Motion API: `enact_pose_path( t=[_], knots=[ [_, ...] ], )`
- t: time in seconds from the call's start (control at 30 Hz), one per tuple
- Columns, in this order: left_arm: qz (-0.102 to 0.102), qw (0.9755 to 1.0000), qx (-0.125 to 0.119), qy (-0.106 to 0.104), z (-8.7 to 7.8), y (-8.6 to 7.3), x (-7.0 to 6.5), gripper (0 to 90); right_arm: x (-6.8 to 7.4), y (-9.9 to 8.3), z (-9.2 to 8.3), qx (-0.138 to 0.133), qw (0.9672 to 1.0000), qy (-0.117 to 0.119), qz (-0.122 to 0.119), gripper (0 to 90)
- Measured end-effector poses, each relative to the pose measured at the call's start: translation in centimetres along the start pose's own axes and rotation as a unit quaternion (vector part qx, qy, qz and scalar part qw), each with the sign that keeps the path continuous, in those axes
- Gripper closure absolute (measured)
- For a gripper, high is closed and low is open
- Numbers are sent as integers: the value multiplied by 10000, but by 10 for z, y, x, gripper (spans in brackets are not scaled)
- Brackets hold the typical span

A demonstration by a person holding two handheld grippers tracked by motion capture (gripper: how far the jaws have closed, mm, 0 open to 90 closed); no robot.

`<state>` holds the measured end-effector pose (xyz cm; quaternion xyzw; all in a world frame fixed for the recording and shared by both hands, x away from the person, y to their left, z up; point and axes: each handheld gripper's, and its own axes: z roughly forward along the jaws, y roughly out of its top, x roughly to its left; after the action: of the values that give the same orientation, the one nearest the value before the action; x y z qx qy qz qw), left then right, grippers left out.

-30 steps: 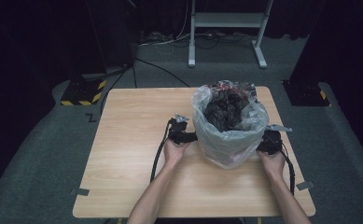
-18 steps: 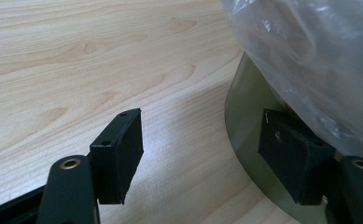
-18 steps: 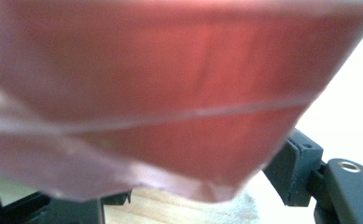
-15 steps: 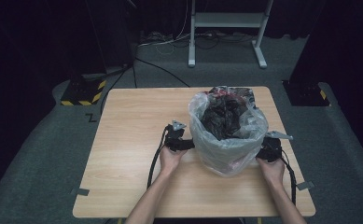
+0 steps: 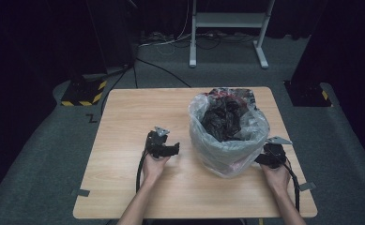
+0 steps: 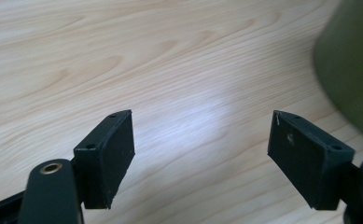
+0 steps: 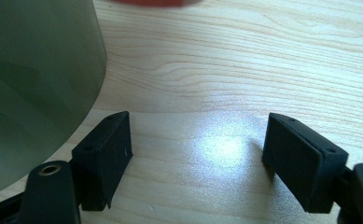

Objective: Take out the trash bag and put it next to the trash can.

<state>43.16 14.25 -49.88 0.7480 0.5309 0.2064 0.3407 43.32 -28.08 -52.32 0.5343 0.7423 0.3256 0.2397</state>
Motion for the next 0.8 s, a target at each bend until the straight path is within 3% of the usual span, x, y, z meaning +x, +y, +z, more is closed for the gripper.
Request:
enact_pose_path(
  t=[0.17,0.37,0.47,0.57,0.7,0.8],
  knots=[
    [-256,9995,41,182,-6,-12,15,237,0,0,0,15,10000,-35,22,214],
    [-342,9988,147,307,-6,-23,26,232,0,0,0,17,10000,-35,28,212],
    [-409,9983,84,401,-5,-27,31,237,-1,0,0,19,10000,-35,29,215],
    [-443,9979,72,463,-3,-32,35,237,-2,0,-3,81,9999,-36,64,274],
    [-476,9972,-96,568,-4,-37,39,245,-10,1,-10,162,9992,247,270,307],
    [-459,9967,-142,662,-4,-38,41,245,-13,1,-20,92,9990,299,332,305]
  ],
)
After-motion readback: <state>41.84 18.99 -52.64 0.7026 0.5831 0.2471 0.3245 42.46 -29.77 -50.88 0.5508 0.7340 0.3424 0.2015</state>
